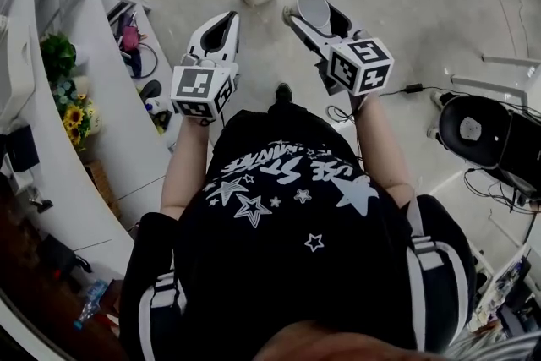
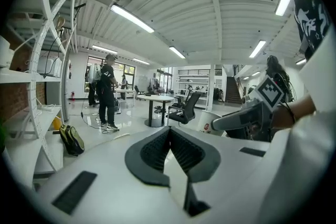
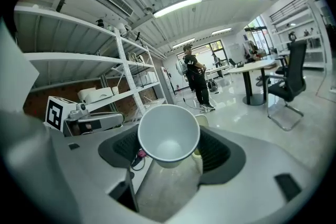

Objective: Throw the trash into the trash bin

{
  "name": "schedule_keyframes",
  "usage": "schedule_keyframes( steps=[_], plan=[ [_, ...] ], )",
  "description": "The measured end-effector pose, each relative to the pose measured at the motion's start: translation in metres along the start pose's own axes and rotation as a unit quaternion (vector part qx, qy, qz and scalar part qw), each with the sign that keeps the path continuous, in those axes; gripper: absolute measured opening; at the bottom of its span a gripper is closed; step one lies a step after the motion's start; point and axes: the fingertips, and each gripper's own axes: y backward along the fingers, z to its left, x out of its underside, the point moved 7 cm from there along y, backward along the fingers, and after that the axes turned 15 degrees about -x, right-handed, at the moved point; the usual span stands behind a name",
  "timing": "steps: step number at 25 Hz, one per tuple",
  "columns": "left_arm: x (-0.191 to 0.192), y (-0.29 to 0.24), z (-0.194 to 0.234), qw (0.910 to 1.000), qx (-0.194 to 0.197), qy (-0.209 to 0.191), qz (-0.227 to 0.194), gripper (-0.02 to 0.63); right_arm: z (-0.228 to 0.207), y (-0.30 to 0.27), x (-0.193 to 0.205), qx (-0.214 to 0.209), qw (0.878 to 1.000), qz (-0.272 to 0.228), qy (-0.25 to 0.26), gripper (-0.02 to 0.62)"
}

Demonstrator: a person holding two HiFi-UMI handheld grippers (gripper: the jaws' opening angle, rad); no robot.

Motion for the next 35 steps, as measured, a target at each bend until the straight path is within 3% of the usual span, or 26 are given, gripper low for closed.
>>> schedule_keyframes(
  steps=[10, 21, 26, 31, 35],
  plan=[
    [-0.008, -0.043, 0.01, 1.0, 0.0, -0.004, 0.004, 0.011, -0.036, -0.022, -0.011, 0.001, 1.0, 0.008, -0.017, 0.341],
    [-0.014, -0.139, 0.048, 0.9983, 0.056, 0.003, 0.016, 0.011, -0.087, -0.066, -0.043, 0.061, 0.997, 0.007, -0.035, 0.341],
    [-0.014, -0.185, 0.083, 0.9963, 0.082, 0.01, 0.024, 0.011, -0.111, -0.114, -0.056, 0.074, 0.995, 0.019, -0.058, 0.341],
    [-0.016, -0.23, 0.14, 0.9949, 0.083, 0.039, 0.044, 0.011, -0.13, -0.169, -0.077, 0.099, 0.992, 0.032, -0.066, 0.341],
    [-0.017, -0.265, 0.173, 0.9922, 0.108, 0.028, 0.056, 0.011, -0.145, -0.207, -0.087, 0.122, 0.989, 0.037, -0.08, 0.341]
  ],
)
